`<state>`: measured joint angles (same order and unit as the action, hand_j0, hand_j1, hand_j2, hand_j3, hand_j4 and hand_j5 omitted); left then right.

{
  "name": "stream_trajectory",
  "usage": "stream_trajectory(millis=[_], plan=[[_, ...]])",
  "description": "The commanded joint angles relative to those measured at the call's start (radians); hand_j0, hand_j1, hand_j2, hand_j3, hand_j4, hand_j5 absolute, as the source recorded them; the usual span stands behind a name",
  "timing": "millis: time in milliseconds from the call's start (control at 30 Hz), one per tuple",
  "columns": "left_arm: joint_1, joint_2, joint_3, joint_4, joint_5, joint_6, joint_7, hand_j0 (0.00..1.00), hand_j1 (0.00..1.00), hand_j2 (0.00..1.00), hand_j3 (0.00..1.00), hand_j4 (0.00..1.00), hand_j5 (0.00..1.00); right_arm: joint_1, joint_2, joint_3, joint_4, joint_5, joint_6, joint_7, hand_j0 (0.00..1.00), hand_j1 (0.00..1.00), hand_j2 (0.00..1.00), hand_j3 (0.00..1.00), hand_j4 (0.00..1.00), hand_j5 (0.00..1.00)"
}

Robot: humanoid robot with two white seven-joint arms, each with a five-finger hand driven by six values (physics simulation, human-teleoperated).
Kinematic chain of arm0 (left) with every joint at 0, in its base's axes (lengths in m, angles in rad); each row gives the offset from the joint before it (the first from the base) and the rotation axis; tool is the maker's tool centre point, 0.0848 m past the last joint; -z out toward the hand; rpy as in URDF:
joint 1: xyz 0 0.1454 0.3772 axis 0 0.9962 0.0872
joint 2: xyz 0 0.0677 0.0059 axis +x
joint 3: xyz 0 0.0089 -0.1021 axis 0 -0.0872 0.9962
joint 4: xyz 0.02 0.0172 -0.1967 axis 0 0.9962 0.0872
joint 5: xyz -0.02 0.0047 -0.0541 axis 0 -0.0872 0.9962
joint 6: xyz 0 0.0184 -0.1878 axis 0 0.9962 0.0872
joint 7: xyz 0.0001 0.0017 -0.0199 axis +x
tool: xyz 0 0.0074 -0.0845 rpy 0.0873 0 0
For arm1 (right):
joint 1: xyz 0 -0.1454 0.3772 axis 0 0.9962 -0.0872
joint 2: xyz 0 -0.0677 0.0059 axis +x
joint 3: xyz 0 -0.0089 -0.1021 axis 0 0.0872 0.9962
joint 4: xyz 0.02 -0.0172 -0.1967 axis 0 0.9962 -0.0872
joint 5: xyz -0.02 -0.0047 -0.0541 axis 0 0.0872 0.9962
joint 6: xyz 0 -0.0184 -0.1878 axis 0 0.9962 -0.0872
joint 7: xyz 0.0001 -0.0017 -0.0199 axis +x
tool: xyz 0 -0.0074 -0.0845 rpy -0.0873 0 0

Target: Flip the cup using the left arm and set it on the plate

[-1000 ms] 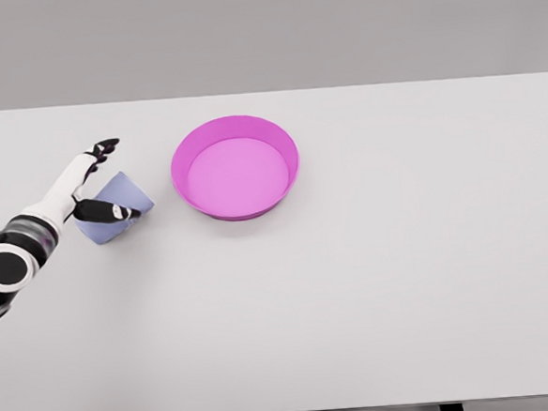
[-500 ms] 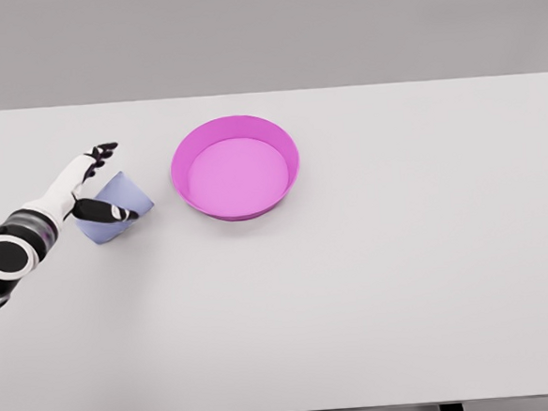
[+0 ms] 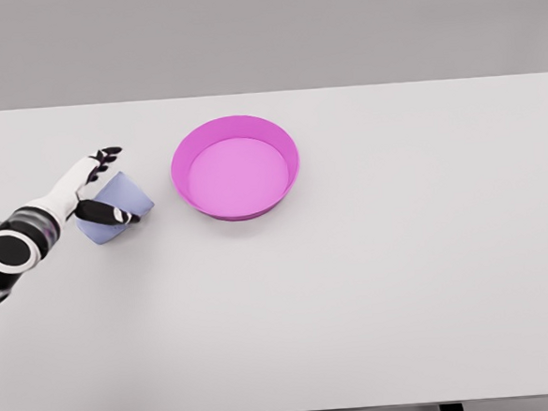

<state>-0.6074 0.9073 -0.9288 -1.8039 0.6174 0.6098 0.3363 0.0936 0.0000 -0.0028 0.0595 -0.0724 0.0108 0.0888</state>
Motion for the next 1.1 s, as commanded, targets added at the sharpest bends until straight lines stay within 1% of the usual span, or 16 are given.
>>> stream_trajectory(millis=[0, 100, 200, 300, 333, 1067], plan=[[-0.002, 0.019, -0.016, 0.0, -0.001, 0.001, 0.001, 1.0, 1.0, 1.0, 1.0, 1.0, 1.0, 0.0, 0.0, 0.001, 0.0, 0.0, 0.0, 0.0, 1.0, 1.0, 1.0, 1.0, 1.0, 1.0], [-0.011, 0.019, -0.027, 0.0, 0.004, 0.001, 0.001, 1.0, 1.0, 1.0, 1.0, 1.0, 1.0, 0.0, 0.0, 0.001, 0.0, 0.0, 0.0, 0.0, 1.0, 1.0, 1.0, 1.0, 1.0, 1.0], [-0.011, 0.021, -0.027, 0.0, 0.036, 0.001, 0.001, 1.0, 1.0, 1.0, 1.0, 1.0, 1.0, 0.0, 0.0, 0.0, 0.0, 0.0, 0.0, 0.0, 1.0, 1.0, 1.0, 1.0, 1.0, 1.0], [-0.015, 0.021, -0.027, 0.0, 0.094, 0.001, 0.001, 1.0, 1.0, 1.0, 1.0, 1.0, 1.0, 0.0, 0.0, 0.001, 0.0, 0.0, 0.0, 0.0, 1.0, 1.0, 1.0, 1.0, 1.0, 1.0], [-0.018, 0.022, -0.027, 0.0, 0.101, 0.001, 0.001, 1.0, 1.0, 1.0, 1.0, 1.0, 1.0, 0.0, 0.0, 0.001, 0.0, 0.0, 0.0, 0.0, 1.0, 1.0, 1.0, 1.0, 1.0, 1.0], [-0.032, 0.022, -0.039, 0.001, 0.099, 0.001, 0.001, 1.0, 1.0, 1.0, 1.0, 1.0, 1.0, 0.0, 0.0, 0.0, 0.0, 0.0, 0.0, 0.0, 1.0, 1.0, 1.0, 1.0, 1.0, 1.0]])
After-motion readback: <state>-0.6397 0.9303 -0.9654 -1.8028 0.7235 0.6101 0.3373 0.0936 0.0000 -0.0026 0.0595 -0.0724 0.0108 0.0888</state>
